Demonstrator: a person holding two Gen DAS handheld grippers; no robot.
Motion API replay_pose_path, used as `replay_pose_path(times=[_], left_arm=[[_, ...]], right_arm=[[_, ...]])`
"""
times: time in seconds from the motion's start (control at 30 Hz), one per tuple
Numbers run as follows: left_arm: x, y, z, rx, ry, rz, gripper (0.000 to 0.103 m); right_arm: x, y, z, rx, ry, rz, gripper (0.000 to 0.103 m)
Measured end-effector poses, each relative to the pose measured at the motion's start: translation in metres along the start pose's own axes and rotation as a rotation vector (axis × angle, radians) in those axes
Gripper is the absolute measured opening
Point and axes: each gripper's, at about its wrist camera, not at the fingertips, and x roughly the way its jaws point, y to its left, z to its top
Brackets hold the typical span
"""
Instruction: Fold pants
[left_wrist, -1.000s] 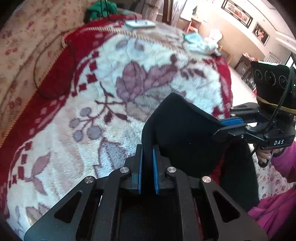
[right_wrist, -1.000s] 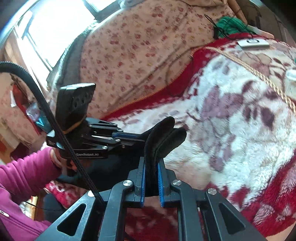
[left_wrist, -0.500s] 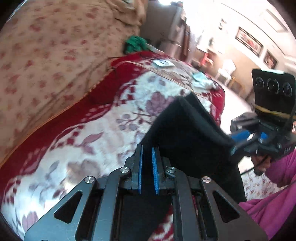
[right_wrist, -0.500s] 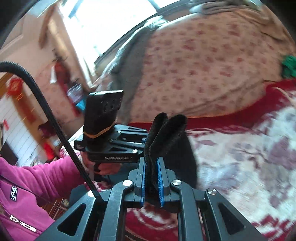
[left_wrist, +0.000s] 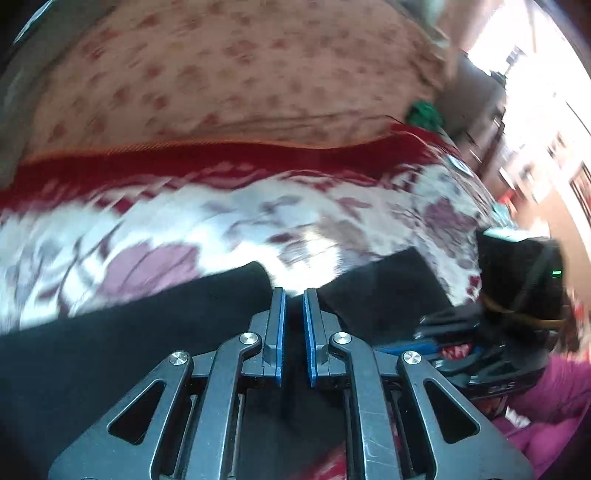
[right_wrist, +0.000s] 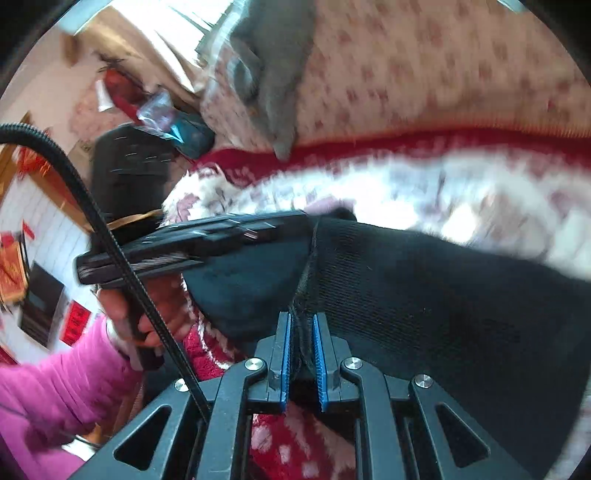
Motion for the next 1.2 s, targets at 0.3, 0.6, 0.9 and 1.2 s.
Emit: replay_pose_path(times=[0.3, 0.6, 0.9, 1.2], left_arm=[[-0.014, -0.003, -0.016, -0.062, -0.036, -0.021, 0.008], [-0.016, -0.041, -0.028, -0.054, -0.029, -0.073, 0.036], [0.005, -0.08, -0.035, -0.06, -0.014, -0.03, 0.037], [0.021, -0.049, -0.055, -0.216, -0.019, -0.017, 0.046]], right_arm=[[-0.021, -0.008, 0.003, 0.073, -0.046, 0.052, 0.015], [-0.123, -0.031, -0.015, 0.055, -0.237, -0.284, 0.049], [-0.115, -0.087, -0.033, 0.257, -0.194, -0.234, 0.05], [-0.103, -0.087, -0.025, 0.255, -0.21, -0.073, 0.027]])
